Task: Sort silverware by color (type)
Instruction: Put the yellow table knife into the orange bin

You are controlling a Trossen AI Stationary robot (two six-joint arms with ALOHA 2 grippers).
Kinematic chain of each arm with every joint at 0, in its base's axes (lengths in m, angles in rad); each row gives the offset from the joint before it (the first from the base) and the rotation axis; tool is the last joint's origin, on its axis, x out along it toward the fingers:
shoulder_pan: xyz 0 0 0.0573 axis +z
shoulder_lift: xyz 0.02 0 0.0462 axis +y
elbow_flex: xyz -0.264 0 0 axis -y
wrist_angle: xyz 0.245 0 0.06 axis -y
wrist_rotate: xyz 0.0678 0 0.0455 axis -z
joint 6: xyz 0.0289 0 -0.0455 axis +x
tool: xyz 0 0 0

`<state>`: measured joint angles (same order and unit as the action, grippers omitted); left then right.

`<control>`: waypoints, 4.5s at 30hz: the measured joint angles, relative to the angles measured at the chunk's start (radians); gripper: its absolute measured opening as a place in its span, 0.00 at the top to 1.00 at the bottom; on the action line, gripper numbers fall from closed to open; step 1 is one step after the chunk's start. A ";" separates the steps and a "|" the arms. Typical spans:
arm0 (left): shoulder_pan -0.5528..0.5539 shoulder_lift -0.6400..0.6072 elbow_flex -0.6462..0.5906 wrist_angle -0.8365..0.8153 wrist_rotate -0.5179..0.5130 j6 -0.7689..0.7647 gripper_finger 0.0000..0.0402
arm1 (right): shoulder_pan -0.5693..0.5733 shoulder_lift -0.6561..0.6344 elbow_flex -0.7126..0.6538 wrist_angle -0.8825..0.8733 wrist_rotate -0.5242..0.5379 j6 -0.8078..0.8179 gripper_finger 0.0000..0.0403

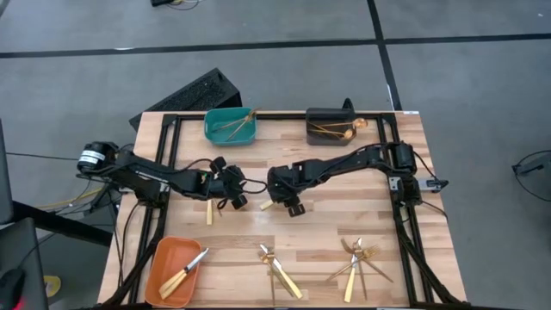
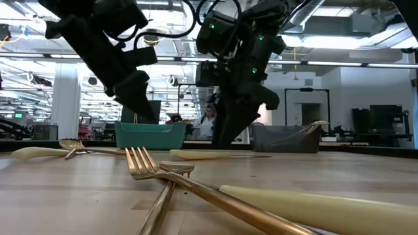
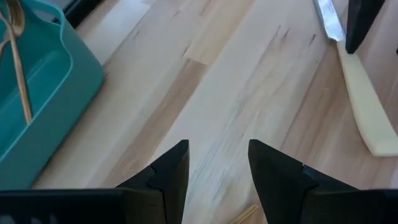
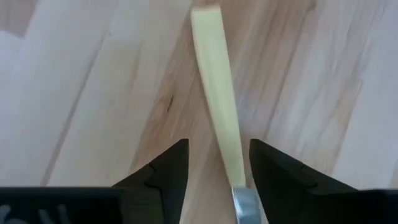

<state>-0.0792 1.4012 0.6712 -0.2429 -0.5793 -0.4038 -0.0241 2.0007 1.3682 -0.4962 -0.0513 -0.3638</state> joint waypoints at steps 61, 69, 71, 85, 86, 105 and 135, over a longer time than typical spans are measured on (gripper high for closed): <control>-0.032 -0.009 0.000 0.339 0.270 0.462 0.62 | 0.038 -0.084 0.054 0.057 0.134 0.276 0.83; -0.032 -0.009 0.000 0.272 0.271 0.427 0.62 | 0.044 -0.084 0.059 0.055 0.134 0.274 0.83; -0.032 -0.009 0.000 0.271 0.271 0.423 0.62 | 0.044 -0.084 0.059 0.056 0.134 0.272 0.83; -0.031 -0.009 0.000 0.250 0.271 0.419 0.84 | 0.045 -0.084 0.059 0.061 0.135 0.255 0.83; -0.032 -0.009 0.000 0.250 0.272 0.419 0.84 | 0.045 -0.084 0.059 0.061 0.135 0.256 0.83; -0.065 -0.009 -0.006 0.258 -0.014 0.353 0.84 | -0.001 -0.322 -0.071 0.157 0.136 0.312 0.46; -0.255 -0.009 -0.007 0.498 -0.467 0.583 0.84 | -0.018 -0.328 -0.797 1.690 0.158 0.967 0.63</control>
<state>-0.3340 1.3926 0.6643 0.2554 -1.0460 0.1795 -0.0422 1.6725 0.5713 1.1934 0.1066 0.6033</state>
